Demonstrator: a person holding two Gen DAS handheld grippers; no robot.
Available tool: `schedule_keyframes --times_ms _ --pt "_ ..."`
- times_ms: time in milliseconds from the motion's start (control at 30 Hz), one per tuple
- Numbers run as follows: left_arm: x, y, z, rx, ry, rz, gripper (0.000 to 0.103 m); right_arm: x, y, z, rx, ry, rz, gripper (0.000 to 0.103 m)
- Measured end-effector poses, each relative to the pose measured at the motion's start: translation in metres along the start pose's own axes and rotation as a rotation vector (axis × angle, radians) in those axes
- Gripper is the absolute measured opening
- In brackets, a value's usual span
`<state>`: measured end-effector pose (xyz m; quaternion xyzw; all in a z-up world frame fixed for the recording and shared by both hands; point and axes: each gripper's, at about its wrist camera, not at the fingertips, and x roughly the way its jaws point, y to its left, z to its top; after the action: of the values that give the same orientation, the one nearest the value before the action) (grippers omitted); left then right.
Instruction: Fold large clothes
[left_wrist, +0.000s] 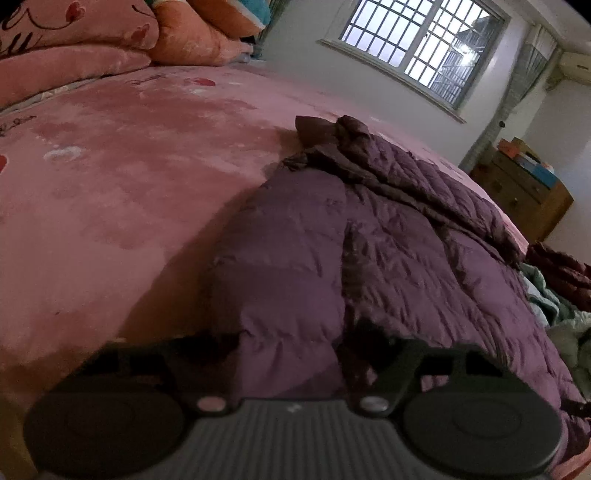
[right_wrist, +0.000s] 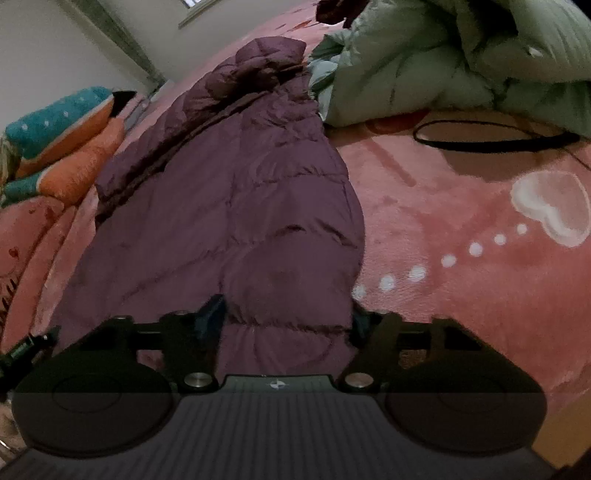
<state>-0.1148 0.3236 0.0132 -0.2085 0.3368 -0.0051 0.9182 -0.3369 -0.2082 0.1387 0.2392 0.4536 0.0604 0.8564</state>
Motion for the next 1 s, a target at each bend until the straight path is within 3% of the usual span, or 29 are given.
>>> schedule_keyframes --times_ms 133,233,333,400,567,600,633,733,800,867,1000 --pt "-0.002 0.0 0.001 -0.012 0.005 -0.035 0.044 0.0 0.001 0.001 -0.016 0.001 0.017 0.048" --pt "-0.001 -0.001 0.0 -0.002 0.004 -0.041 0.043 0.002 -0.001 0.002 -0.007 0.003 0.019 0.047" --pt "0.001 -0.002 -0.001 0.004 0.009 -0.045 0.045 0.005 -0.001 0.003 0.004 0.009 0.028 0.052" --pt "0.003 -0.003 -0.001 0.005 0.018 -0.046 0.052 0.007 -0.004 0.003 0.038 0.015 0.059 0.069" --pt "0.004 -0.011 -0.003 0.038 0.024 -0.043 0.056 0.014 0.003 0.001 0.01 0.018 0.051 0.072" --pt "0.004 -0.011 -0.003 0.037 0.026 -0.049 0.05 0.014 0.005 0.002 0.005 0.018 0.046 0.069" --pt "0.003 -0.011 -0.003 0.041 0.027 -0.054 0.037 0.013 0.005 0.002 0.0 0.018 0.039 0.066" --pt "-0.003 -0.014 -0.003 0.036 0.016 -0.065 0.022 0.013 0.007 0.004 0.001 0.016 0.04 0.049" --pt "-0.007 -0.018 -0.004 0.03 0.008 -0.082 0.018 0.013 0.007 0.005 0.014 0.019 0.06 0.033" --pt "-0.013 -0.021 -0.004 0.018 0.006 -0.114 0.014 0.011 0.008 0.006 0.032 0.018 0.084 0.026" --pt "-0.027 -0.021 -0.001 -0.037 -0.015 -0.186 0.012 0.003 0.009 0.007 0.073 -0.002 0.149 0.021"
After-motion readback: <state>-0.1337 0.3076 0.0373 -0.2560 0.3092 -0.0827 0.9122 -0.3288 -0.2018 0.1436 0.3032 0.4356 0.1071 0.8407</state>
